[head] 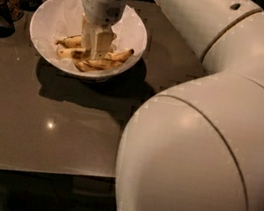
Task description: Pick banana from white bowl
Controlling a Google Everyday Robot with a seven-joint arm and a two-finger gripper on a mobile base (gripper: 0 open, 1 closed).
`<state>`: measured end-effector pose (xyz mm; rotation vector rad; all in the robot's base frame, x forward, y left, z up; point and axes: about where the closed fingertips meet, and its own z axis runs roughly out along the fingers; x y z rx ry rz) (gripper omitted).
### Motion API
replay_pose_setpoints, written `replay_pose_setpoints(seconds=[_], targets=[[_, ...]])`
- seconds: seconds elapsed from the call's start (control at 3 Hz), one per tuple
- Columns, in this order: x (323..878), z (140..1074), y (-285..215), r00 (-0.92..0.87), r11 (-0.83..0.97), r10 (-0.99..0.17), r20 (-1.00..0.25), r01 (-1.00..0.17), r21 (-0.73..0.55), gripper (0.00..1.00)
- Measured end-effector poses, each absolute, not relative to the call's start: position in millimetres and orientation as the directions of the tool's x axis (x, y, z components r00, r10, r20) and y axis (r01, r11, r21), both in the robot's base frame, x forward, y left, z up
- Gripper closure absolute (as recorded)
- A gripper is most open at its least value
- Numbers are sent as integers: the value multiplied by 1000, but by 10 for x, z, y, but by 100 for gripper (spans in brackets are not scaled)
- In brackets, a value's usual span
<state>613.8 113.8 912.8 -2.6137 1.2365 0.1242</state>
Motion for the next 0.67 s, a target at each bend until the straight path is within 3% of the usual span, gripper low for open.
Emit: replay_pose_setpoints(seconds=[0.67], targets=[[5896, 9583, 1242, 628, -591, -764, -150, -774, -229, 100]])
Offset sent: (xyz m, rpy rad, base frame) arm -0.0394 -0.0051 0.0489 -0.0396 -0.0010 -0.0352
